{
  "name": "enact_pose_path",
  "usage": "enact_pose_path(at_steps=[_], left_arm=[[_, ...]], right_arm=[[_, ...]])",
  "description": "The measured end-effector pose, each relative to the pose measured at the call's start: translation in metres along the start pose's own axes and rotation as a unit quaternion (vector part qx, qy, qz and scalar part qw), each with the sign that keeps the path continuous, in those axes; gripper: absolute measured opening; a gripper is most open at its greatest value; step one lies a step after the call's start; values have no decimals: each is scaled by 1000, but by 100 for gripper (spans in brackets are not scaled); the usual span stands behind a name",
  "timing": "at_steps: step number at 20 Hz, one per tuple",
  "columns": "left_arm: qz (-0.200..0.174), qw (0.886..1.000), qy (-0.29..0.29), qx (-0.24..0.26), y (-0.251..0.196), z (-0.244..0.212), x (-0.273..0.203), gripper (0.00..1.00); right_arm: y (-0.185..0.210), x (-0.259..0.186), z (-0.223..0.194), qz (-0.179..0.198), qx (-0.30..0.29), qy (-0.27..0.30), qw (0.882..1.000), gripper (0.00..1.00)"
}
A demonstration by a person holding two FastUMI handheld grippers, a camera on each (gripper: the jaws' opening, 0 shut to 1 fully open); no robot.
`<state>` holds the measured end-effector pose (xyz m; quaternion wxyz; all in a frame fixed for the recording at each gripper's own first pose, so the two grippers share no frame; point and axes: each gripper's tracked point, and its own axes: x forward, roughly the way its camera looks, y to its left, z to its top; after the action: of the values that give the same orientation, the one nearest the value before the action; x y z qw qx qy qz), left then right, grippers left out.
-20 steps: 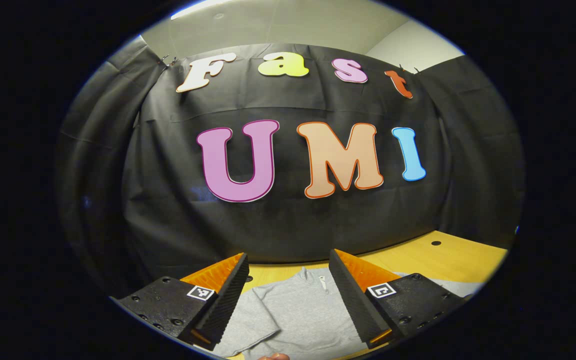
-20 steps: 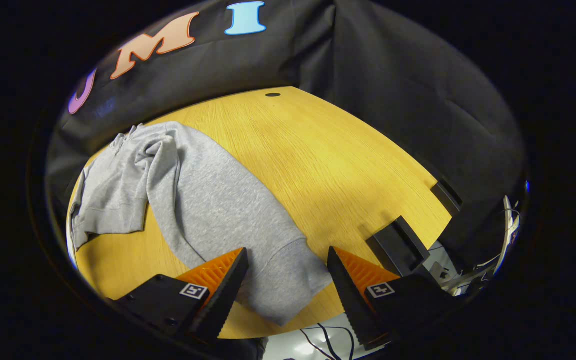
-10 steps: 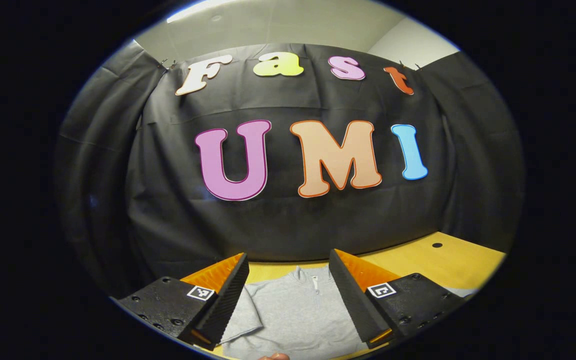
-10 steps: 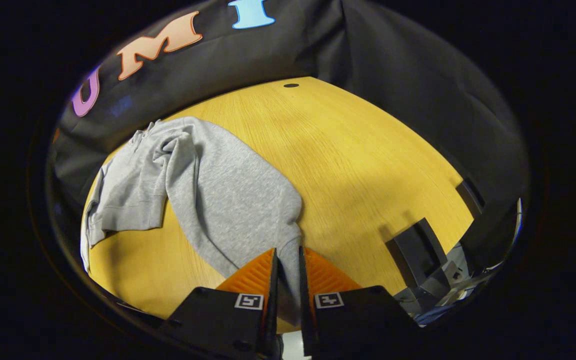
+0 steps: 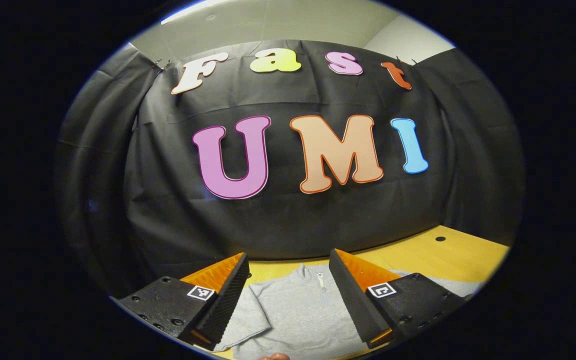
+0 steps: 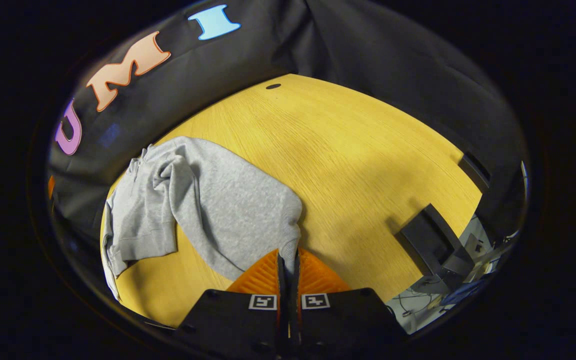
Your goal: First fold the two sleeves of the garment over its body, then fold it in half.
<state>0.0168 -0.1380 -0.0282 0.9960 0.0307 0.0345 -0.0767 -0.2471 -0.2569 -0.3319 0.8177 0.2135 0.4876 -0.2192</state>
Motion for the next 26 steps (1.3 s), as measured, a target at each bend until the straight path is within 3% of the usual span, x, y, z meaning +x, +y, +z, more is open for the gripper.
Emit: enact_pose_path(at_steps=[7,8,13,14,15,17,26], left_arm=[[14,1000,-7,4,34,2,7,94],[20,1000,-9,7,42,3,7,99],[59,998,-16,12,85,4,1,94],[67,998,-16,12,93,3,0,99],[74,997,-16,12,101,4,-2,94],[86,996,-16,12,114,3,-5,99],[140,990,-6,10,172,-7,-27,94]], right_arm=[[43,0,60,9,-1,-53,999,2],[52,0,68,13,-7,-59,998,4],[112,1,112,46,-41,-99,993,4],[125,0,117,54,-43,-103,992,4],[137,-1,121,62,-46,-106,991,4],[159,-2,131,75,-53,-114,989,4],[262,2,168,126,-89,-145,977,4]])
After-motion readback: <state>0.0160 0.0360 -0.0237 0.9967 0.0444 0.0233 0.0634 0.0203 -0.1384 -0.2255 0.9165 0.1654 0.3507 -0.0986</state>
